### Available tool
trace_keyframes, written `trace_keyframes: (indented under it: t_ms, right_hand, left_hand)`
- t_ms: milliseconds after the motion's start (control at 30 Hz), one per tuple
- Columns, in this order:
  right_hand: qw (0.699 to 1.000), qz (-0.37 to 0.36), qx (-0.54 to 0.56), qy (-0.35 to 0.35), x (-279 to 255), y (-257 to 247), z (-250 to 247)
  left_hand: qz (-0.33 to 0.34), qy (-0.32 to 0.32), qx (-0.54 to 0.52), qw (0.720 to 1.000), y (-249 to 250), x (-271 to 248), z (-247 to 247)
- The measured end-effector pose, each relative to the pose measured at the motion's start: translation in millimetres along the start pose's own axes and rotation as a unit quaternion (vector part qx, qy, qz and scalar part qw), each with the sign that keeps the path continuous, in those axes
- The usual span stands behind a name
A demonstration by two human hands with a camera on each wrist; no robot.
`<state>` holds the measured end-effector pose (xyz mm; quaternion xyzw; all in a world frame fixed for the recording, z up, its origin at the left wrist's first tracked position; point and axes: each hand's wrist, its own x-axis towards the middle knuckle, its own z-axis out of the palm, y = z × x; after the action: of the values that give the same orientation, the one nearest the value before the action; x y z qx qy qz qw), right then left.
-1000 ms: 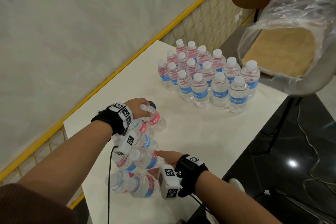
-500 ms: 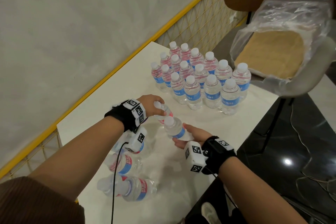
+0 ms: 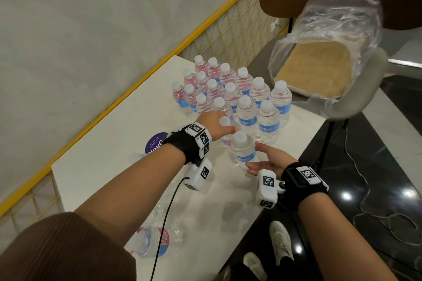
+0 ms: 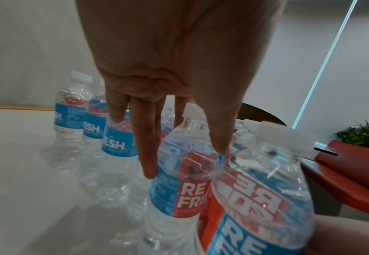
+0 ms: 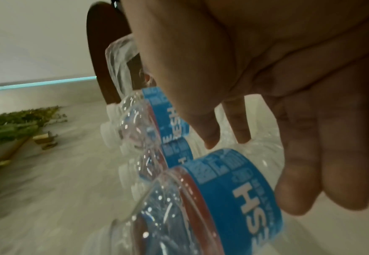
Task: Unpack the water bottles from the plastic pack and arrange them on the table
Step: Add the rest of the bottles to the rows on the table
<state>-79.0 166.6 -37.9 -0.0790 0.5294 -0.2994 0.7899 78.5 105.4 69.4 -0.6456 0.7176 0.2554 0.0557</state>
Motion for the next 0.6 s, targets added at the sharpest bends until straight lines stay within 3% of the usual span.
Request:
trace_keyframes:
  t_ms: [233,433,600]
  right_hand:
    - [0.999,-0.011,0.012,-0.03,-5,0,-23]
    - [0.98,-0.134,-0.146,0.014,-1,6,-24]
    - [0.922,-0.276,-0.265,0.065,1,21,-15]
  left_hand:
    - [-0.009,0.004,-0.06,0.998,8,0,12]
    - [-0.016,-0.026,-0.132,0.991,-3,8,26]
    - [-0.031,0.013,-0.22,0.975,-10,12,41]
